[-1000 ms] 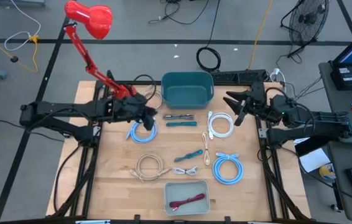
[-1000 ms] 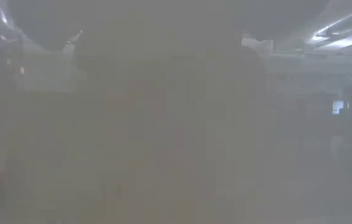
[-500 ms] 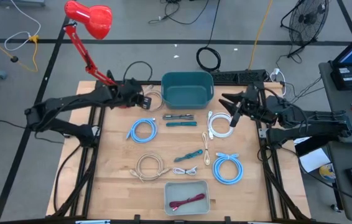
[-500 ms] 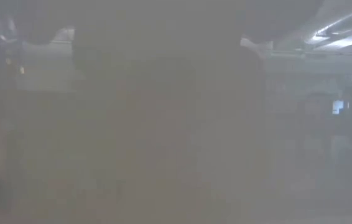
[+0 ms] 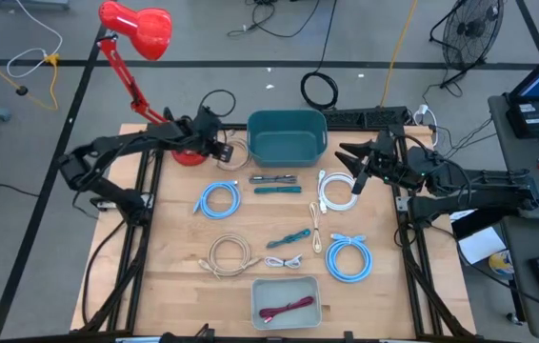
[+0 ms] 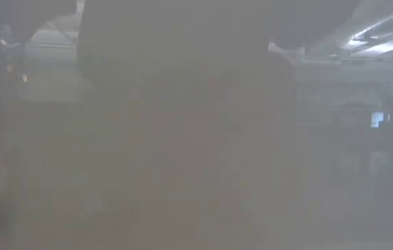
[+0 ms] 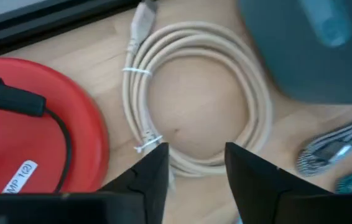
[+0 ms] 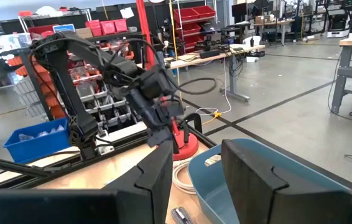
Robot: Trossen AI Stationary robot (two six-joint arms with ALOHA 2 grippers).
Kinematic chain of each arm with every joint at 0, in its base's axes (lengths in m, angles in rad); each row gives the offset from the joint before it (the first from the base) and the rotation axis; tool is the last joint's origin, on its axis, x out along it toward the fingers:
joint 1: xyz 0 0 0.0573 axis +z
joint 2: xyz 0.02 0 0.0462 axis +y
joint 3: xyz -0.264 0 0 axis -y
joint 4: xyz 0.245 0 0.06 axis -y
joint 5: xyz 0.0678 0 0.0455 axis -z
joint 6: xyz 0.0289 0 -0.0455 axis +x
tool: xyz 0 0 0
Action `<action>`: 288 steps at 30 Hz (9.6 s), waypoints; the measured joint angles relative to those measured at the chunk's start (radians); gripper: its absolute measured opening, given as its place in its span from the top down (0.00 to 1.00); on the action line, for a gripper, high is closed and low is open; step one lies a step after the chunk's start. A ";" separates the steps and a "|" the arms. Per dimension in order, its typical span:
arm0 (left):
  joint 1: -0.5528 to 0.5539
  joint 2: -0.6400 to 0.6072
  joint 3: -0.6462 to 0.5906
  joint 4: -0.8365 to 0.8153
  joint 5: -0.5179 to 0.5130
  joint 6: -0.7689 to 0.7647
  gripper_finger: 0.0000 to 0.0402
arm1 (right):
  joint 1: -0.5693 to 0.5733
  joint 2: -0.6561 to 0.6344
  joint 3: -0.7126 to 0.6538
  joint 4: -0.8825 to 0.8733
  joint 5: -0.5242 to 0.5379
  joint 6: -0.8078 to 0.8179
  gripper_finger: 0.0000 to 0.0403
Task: Pick & Place USB Port
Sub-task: Put the top brown hdmi cable into the green bin
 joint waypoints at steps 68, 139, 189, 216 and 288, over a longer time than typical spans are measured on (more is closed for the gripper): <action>0.043 0.373 0.220 -0.094 -0.171 0.370 0.53 | -0.046 0.000 -0.001 0.000 -0.002 -0.001 0.68; 0.062 0.262 0.300 -0.293 -0.173 0.487 0.89 | -0.072 0.007 -0.001 -0.005 0.001 0.020 0.68; -0.457 0.141 0.706 -0.372 -0.224 0.208 0.91 | -0.120 0.420 0.000 0.394 -0.497 0.839 0.27; -0.484 0.251 0.868 -0.442 -0.241 0.265 0.91 | -0.102 0.504 -0.001 0.514 -0.475 0.883 0.27; -0.477 0.244 1.089 -0.655 -0.461 0.283 0.83 | -0.189 0.507 -0.001 0.572 -0.418 0.803 0.98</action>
